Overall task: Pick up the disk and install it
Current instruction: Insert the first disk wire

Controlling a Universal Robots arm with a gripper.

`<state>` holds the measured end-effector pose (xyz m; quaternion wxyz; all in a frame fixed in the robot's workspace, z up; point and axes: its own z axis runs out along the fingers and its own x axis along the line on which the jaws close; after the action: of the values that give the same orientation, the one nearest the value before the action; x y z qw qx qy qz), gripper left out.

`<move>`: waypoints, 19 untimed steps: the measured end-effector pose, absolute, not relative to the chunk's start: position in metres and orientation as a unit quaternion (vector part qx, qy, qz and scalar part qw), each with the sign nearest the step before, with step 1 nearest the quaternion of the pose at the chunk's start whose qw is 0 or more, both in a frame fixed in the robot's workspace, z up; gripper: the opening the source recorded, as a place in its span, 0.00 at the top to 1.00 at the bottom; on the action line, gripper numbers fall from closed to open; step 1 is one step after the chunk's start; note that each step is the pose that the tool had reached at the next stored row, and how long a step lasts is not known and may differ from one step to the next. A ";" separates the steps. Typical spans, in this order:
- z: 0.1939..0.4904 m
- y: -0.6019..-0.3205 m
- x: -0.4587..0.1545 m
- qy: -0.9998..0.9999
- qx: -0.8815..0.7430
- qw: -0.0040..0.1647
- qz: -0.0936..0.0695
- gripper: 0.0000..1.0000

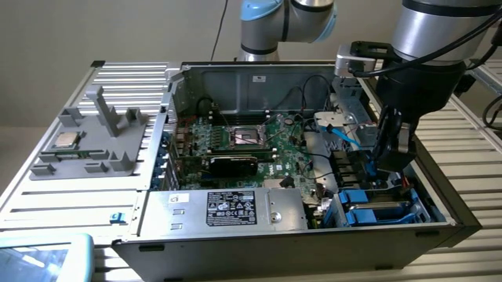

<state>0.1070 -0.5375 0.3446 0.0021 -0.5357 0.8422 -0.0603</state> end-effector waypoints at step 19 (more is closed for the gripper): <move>0.396 -0.536 0.112 0.842 -0.536 0.006 -0.063 0.56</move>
<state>0.1121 -0.5362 0.3959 0.0058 -0.5364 0.8416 -0.0627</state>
